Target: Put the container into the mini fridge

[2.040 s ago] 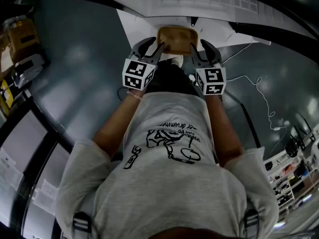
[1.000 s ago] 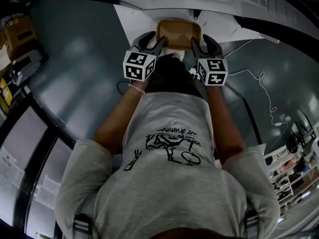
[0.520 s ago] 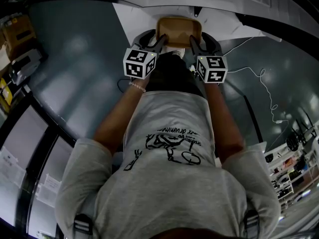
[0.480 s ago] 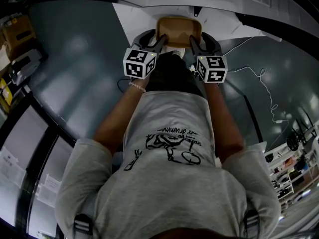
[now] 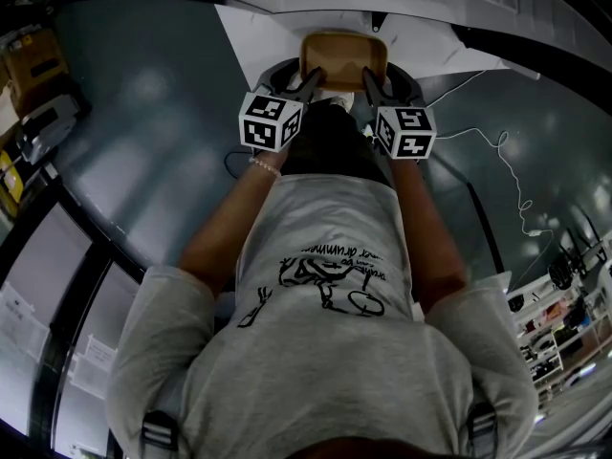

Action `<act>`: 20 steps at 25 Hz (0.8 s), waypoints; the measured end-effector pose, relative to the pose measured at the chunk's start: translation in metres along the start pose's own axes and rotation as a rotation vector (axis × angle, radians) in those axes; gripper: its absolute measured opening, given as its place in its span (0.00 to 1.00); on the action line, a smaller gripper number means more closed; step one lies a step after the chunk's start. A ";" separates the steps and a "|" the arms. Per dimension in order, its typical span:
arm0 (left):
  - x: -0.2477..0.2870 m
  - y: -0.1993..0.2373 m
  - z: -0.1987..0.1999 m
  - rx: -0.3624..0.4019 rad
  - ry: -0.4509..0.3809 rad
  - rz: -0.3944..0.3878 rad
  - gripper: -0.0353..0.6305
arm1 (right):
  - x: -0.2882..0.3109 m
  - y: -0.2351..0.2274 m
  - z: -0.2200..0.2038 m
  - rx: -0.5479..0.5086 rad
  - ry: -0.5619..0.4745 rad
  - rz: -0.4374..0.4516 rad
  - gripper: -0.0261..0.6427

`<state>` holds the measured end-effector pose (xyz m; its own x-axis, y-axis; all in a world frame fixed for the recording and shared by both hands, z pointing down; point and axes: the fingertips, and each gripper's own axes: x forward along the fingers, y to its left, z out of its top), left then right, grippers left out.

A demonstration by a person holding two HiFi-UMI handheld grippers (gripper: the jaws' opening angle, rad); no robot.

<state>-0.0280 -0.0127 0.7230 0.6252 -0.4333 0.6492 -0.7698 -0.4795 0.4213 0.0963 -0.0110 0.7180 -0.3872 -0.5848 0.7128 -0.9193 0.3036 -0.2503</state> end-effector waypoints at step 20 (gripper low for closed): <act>-0.011 -0.004 0.012 -0.003 -0.006 0.007 0.31 | -0.010 0.008 0.012 0.026 -0.024 0.016 0.31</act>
<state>-0.0297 -0.0153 0.7067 0.6201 -0.4415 0.6485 -0.7748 -0.4740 0.4182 0.0922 -0.0124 0.7008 -0.4031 -0.5979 0.6928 -0.9144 0.2939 -0.2784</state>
